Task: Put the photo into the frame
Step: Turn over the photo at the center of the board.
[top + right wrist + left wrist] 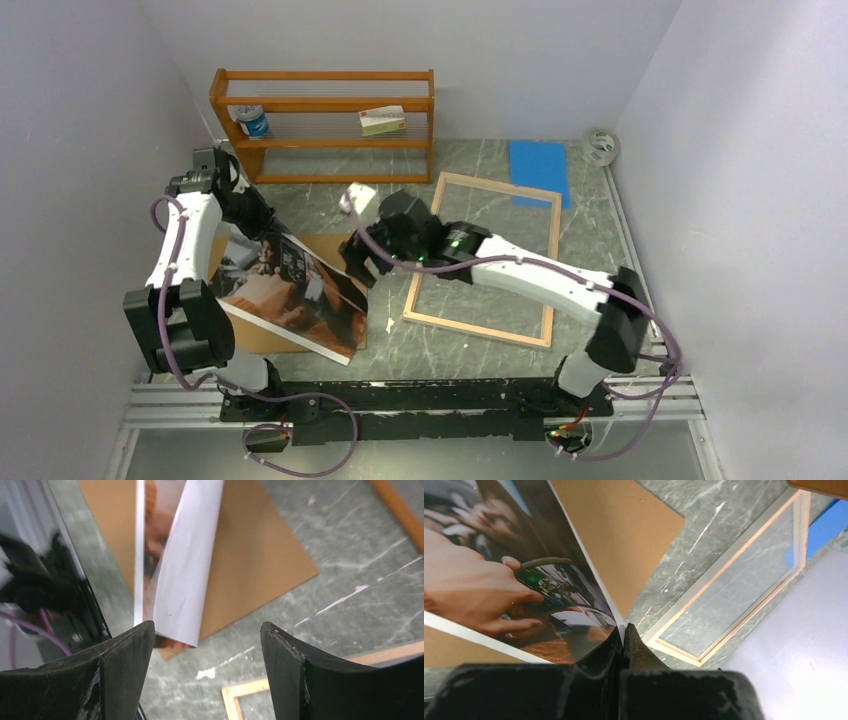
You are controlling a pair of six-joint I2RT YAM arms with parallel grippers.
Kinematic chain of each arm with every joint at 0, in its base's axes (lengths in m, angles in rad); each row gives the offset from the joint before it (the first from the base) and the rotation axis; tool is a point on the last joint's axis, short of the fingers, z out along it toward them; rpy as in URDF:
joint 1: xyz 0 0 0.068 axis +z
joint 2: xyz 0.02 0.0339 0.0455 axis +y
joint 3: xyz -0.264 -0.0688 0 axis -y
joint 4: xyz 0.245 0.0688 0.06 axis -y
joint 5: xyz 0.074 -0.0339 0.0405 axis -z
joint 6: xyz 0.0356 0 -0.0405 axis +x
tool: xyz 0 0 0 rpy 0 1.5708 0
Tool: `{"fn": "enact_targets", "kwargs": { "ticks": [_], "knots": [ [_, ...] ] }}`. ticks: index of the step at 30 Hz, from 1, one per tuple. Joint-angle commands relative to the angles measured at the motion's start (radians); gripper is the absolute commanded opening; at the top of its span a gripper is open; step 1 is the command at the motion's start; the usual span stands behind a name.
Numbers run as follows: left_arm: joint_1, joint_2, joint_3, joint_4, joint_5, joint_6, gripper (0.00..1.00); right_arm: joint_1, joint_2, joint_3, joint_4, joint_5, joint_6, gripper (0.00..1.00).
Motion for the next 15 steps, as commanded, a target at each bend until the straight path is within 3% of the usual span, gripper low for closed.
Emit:
{"fn": "enact_targets", "kwargs": {
  "ticks": [1, 4, 6, 9, 15],
  "knots": [
    [0.003, -0.081, 0.085, -0.05, -0.005, 0.074, 0.03, -0.103, -0.167, -0.035, 0.221, -0.048, 0.16, 0.81],
    [0.0, -0.117, 0.107, -0.05, 0.072, 0.104, 0.03, -0.191, -0.245, -0.109, 0.324, -0.062, 0.282, 0.81],
    [-0.007, -0.143, 0.124, -0.056, 0.117, 0.113, 0.03, -0.248, -0.289, -0.153, 0.329, 0.018, 0.359, 0.81],
    [-0.013, -0.182, 0.149, -0.072, 0.153, 0.103, 0.03, -0.34, -0.316, -0.175, 0.218, 0.226, 0.47, 0.82],
    [-0.03, -0.226, 0.217, -0.12, 0.22, 0.108, 0.02, -0.548, -0.392, -0.27, 0.08, 0.302, 0.611, 0.82]
  ]
}}
